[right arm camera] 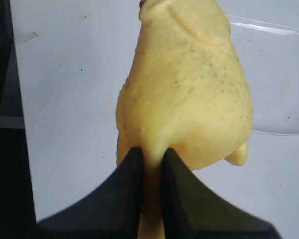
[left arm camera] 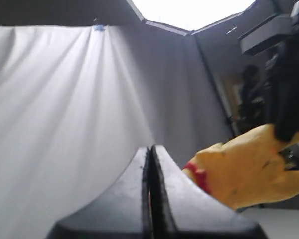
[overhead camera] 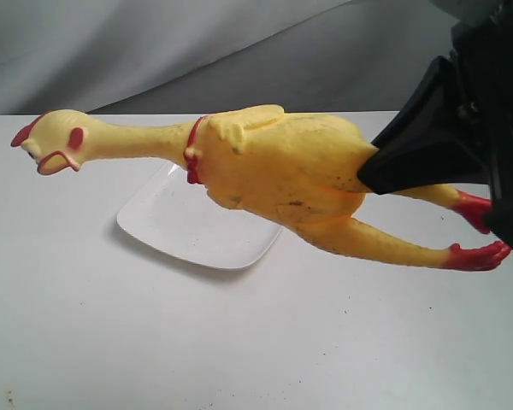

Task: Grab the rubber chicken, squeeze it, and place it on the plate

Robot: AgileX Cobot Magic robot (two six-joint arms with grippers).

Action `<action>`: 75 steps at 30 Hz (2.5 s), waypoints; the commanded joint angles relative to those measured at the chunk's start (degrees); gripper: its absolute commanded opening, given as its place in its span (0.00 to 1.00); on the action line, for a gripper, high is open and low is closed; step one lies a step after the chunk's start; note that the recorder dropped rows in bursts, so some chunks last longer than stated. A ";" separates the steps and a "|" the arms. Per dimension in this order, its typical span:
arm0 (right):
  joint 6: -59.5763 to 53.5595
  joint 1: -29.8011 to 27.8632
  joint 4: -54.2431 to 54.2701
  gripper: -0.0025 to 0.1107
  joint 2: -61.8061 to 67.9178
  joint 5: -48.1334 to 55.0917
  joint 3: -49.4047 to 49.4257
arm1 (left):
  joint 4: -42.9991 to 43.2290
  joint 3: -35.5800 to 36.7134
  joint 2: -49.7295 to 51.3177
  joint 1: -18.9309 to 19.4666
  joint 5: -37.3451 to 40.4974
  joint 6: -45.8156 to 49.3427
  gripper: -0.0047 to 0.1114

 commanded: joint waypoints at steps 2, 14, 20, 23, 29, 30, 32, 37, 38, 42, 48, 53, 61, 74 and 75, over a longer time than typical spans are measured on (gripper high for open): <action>0.09 0.19 2.38 0.02 -0.58 -1.28 -0.36 | -1.26 -0.64 0.00 0.11 -11.48 -0.62 0.05; 0.09 0.19 2.93 0.02 -0.58 -1.08 -0.36 | -1.25 -9.35 3.10 0.11 -0.89 -1.46 0.43; 0.09 0.19 2.93 0.02 -0.58 -1.08 -0.36 | 20.48 -25.56 18.46 -0.33 3.91 -16.42 0.66; 0.09 0.19 2.93 0.02 -0.58 -1.08 -0.36 | 34.25 -35.82 28.69 -2.07 -2.11 -32.16 0.66; 0.09 0.19 2.93 0.02 -0.58 -1.08 -0.36 | 45.47 -51.36 48.97 -11.61 -12.19 -39.01 0.66; 0.09 0.19 2.92 0.02 -0.58 -0.92 -0.36 | 45.47 -53.55 51.59 -12.39 -14.66 -37.13 0.66; 0.09 0.19 2.92 0.02 -0.58 -0.92 -0.36 | 45.47 -57.12 55.58 -13.41 -16.27 -37.34 0.65; 0.09 0.19 2.92 0.02 -0.58 -1.03 0.18 | 45.47 -59.72 63.11 -13.55 -15.87 -34.79 0.65; 0.09 0.19 2.92 0.02 -0.58 -1.17 0.57 | 45.47 -59.81 64.43 -13.55 -16.13 -32.84 0.65; -0.72 0.19 2.24 0.02 -0.58 -2.61 2.92 | 45.47 -59.84 67.83 -15.41 -15.76 -25.19 0.64; -1.10 0.19 1.62 0.02 -0.58 -4.61 4.02 | 45.47 -60.08 67.45 -20.09 -7.71 -11.24 0.63; -1.20 0.19 1.62 0.02 -0.58 -4.61 4.02 | 45.47 -57.36 61.92 -23.35 8.60 10.02 0.63; -1.13 0.19 1.78 0.02 -0.58 -4.78 4.02 | 42.76 -50.31 53.57 -33.13 54.89 21.21 0.63; -1.13 0.19 2.73 0.02 -0.58 -4.54 4.02 | -57.26 -75.93 64.44 -38.91 99.83 92.79 0.59; -1.13 0.19 2.73 0.02 -0.58 -4.54 4.02 | -58.71 -77.30 65.88 -38.91 101.64 92.91 0.59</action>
